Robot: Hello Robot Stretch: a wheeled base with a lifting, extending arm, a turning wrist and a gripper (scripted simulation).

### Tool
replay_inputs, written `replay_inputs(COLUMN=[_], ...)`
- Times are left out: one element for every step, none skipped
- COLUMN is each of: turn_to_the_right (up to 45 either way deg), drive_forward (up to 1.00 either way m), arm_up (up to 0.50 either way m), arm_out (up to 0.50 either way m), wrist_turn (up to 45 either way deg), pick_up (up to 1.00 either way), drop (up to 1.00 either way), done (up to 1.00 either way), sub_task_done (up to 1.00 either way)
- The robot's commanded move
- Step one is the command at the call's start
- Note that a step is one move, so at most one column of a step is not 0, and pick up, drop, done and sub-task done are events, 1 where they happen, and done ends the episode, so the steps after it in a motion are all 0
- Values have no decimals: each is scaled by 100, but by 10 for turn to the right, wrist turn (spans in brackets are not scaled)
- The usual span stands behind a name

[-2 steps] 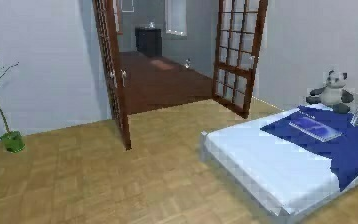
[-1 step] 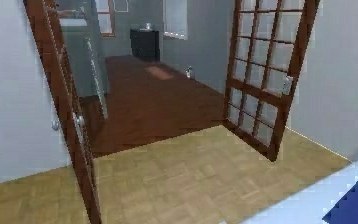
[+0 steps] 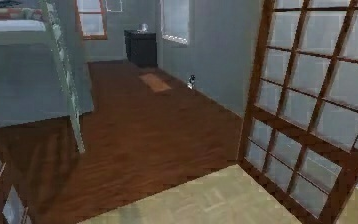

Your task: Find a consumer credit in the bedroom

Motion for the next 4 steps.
replay_inputs(turn_to_the_right=[-90, 0, -30, 0], drive_forward=[0, 100, 0, 90], arm_up=[0, 0, 0, 0], arm_out=[0, 0, 0, 0], wrist_turn=[0, 0, 0, 0], pick_up=[0, 0, 0, 0], drop=[0, 0, 0, 0], done=[0, 0, 0, 0], sub_task_done=[0, 0, 0, 0])
